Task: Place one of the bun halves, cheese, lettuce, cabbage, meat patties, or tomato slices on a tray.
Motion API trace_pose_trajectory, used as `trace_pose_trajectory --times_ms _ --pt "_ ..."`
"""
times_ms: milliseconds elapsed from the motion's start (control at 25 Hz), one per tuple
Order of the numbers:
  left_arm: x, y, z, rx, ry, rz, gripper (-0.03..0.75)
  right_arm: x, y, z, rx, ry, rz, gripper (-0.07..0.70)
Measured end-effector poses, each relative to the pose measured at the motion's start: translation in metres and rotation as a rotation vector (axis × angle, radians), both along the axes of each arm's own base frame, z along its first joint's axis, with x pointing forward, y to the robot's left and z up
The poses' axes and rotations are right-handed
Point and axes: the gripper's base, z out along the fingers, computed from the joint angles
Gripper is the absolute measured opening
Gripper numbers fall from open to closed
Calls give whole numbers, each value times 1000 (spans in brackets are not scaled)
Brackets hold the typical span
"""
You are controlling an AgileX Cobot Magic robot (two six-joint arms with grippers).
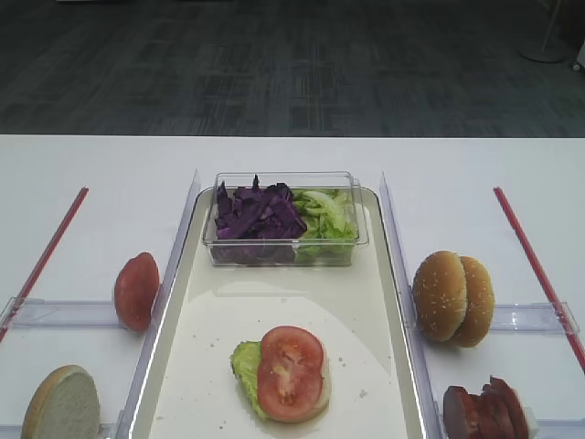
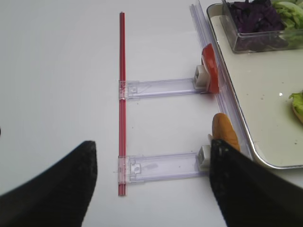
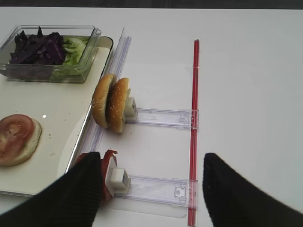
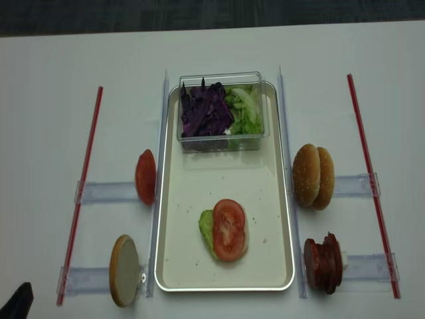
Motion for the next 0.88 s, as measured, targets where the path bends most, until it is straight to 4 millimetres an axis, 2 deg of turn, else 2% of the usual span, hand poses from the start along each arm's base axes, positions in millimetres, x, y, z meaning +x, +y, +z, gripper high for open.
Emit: trace_pose_trajectory --times_ms 880 --pt "0 0 0 0 0 0 475 0 0 0 0 0 0 484"
